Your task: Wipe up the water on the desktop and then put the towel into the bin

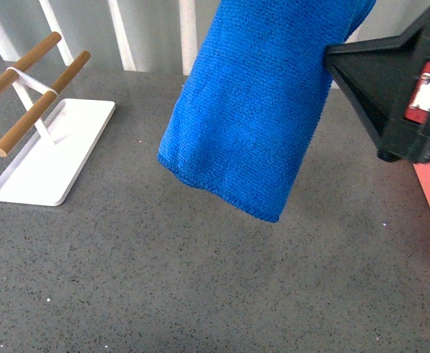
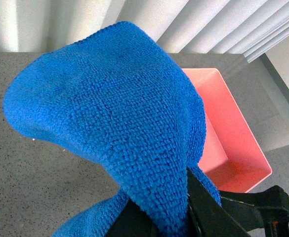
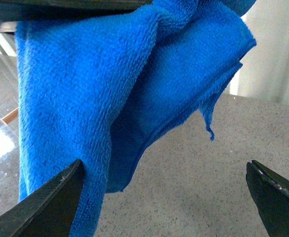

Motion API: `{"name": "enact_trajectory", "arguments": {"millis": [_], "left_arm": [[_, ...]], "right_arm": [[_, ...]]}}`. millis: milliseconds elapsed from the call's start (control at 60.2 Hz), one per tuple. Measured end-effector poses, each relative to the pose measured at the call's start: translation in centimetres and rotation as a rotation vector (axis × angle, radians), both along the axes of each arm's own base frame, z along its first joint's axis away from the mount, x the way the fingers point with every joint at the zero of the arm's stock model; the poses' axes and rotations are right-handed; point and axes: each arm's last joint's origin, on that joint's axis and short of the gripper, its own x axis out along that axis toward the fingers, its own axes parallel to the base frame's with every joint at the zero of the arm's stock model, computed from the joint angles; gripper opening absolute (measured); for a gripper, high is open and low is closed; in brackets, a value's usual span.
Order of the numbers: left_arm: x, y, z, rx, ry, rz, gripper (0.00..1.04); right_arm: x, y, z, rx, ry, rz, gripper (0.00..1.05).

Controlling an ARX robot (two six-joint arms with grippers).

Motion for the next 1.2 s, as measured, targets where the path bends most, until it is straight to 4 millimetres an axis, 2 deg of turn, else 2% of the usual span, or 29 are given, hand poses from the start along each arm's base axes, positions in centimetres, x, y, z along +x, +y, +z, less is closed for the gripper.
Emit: {"name": "enact_trajectory", "arguments": {"millis": [316, 565, 864, 1197], "left_arm": [[-0.2, -0.1, 0.0, -0.017, 0.037, 0.002, 0.05], [-0.4, -0.1, 0.2, -0.044, 0.055, -0.005, 0.05], [-0.3, 0.0, 0.2, -0.059, 0.065, 0.001, 0.05], [-0.3, 0.2, -0.1, -0.055, 0.060, 0.016, 0.05]], "right_arm": [[2.7, 2.2, -0.2, -0.006, -0.086, 0.063, 0.98], [4.0, 3.0, 0.1, 0.004, -0.121, 0.065, 0.96], [4.1, 3.1, 0.3, -0.013, -0.150, 0.039, 0.50], [4.2, 2.2, 1.0, 0.000, -0.145, 0.006, 0.05]]}}
